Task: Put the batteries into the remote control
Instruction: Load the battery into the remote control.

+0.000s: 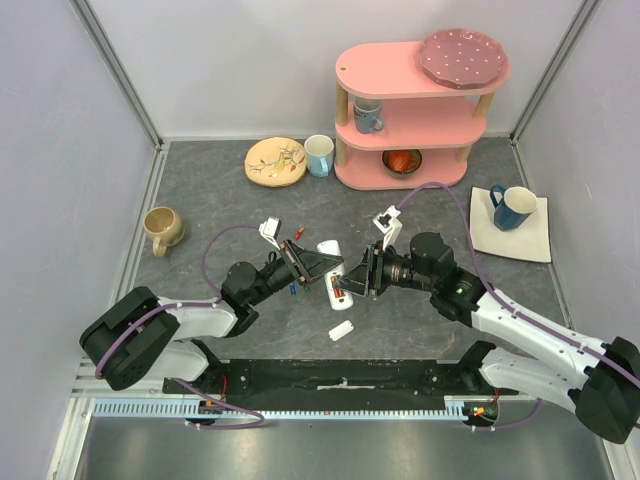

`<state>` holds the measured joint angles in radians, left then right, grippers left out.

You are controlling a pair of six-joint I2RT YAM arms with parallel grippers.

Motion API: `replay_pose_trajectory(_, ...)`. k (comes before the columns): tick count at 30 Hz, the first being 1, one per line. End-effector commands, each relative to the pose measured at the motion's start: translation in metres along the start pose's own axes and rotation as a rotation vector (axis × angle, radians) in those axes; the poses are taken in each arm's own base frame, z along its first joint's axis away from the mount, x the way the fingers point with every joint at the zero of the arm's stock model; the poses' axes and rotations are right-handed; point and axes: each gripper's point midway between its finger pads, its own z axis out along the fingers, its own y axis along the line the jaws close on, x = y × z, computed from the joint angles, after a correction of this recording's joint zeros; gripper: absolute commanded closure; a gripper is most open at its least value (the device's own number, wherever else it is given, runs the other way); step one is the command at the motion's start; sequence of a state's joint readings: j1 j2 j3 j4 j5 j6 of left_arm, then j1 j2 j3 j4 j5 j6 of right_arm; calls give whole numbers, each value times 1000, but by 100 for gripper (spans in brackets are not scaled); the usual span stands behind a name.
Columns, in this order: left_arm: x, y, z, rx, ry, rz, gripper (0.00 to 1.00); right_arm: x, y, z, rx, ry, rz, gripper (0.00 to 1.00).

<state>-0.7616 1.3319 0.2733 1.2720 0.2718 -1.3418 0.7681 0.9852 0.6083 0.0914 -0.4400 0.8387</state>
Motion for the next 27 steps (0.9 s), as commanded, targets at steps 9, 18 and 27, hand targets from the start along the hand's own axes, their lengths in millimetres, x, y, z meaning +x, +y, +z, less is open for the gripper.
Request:
replay_pose_trajectory(9,-16,-114,-15,441,-69,94,98,6,-11,4,25,10,16,54)
replay_pose_trajectory(18,-16,-113,-13,439,-66,92,98,9,-16,6,40,23,27,60)
replay_pose_trajectory(27,-14,-111,-11,433,-64,89,98,12,-15,9,43,39,32,55)
